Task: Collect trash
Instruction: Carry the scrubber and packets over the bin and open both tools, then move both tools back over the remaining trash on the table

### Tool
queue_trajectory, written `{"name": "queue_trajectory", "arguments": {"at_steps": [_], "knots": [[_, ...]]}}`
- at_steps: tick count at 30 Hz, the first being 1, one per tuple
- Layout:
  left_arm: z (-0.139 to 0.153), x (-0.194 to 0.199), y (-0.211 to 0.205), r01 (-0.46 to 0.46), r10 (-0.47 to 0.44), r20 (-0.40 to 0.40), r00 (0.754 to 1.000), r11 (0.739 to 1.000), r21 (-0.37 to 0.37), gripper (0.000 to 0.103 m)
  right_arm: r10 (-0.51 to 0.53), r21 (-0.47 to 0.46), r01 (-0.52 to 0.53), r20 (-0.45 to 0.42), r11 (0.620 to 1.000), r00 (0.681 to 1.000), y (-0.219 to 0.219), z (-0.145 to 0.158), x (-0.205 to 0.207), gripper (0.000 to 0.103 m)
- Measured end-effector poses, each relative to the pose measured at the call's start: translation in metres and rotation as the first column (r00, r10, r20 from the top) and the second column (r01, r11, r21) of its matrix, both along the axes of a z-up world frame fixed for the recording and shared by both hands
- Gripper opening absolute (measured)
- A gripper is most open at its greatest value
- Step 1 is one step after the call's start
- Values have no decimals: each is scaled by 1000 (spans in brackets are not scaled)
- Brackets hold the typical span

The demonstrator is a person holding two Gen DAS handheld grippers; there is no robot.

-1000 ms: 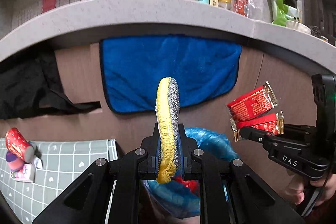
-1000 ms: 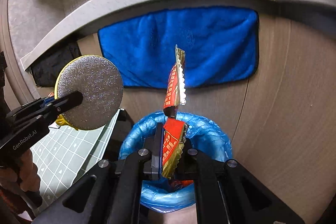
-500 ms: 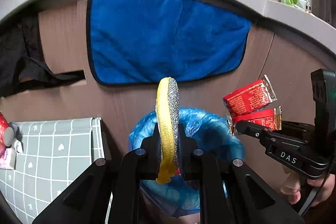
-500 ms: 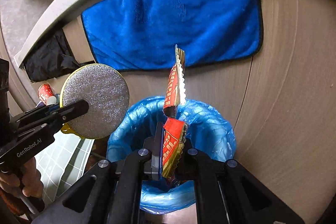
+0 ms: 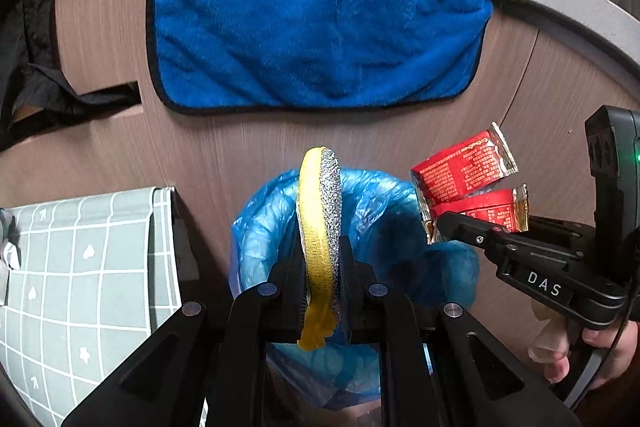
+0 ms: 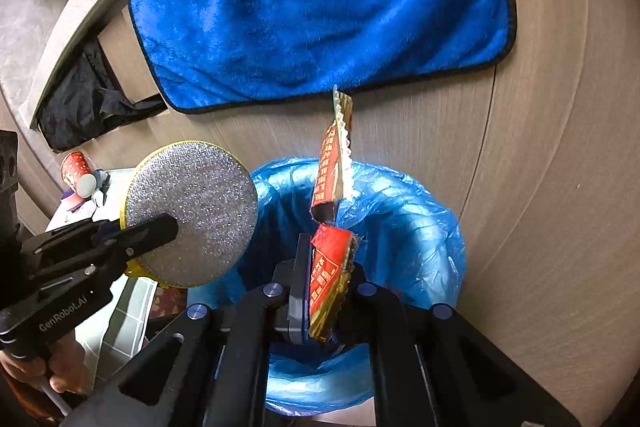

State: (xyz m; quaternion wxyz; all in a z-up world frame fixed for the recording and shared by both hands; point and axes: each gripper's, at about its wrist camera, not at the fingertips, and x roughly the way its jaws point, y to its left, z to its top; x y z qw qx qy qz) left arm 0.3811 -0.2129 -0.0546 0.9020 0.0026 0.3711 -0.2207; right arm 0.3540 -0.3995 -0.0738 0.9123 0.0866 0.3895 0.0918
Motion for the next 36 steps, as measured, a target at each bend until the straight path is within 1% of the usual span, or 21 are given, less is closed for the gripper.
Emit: {"name": "queue_trajectory", "arguments": {"at_steps": [10, 14, 15, 16, 17, 18, 21, 26, 29, 32, 36], "knots": [[-17, 15, 6, -17, 16, -77, 997, 1000, -23, 15, 13, 7, -13, -33, 1000, 999, 2, -12, 7, 7], [-17, 23, 13, -18, 8, -118, 993, 996, -83, 17, 4, 10, -4, -38, 1000, 999, 1, -14, 7, 10], [-15, 23, 15, -20, 9, -118, 993, 995, -94, 21, 1, 11, -1, -37, 1000, 999, 0, -14, 7, 14], [-13, 23, 17, -21, 9, -115, 993, 995, -102, 24, 0, 13, 0, -40, 1000, 999, -1, -15, 7, 20], [-11, 23, 19, -22, 10, -111, 994, 994, -109, 24, -1, 18, 2, -41, 1000, 999, -1, -15, 6, 37], [-7, 22, 21, -26, 14, -105, 994, 993, -117, 25, 2, 30, 0, -35, 1000, 999, -2, -14, 4, 47], [2, 18, 31, -46, 35, -88, 995, 991, -125, 26, 7, 64, -6, -12, 998, 1000, -5, -8, -3, 47], [12, 8, 61, -103, 94, -78, 992, 987, -123, 26, -21, 15, 21, 27, 1000, 999, -1, 9, -14, 47], [17, -1, 84, -143, 136, -65, 989, 984, -108, 26, -30, 6, 30, 53, 1000, 998, 3, 20, -21, 47], [19, -13, 115, -190, 186, -52, 981, 977, -99, 26, -25, 17, 24, 68, 1000, 997, 12, 30, -26, 47], [27, -31, 162, -266, 265, -24, 964, 960, -92, 26, 20, 17, -21, 71, 1000, 997, 44, 41, -29, 47]]}}
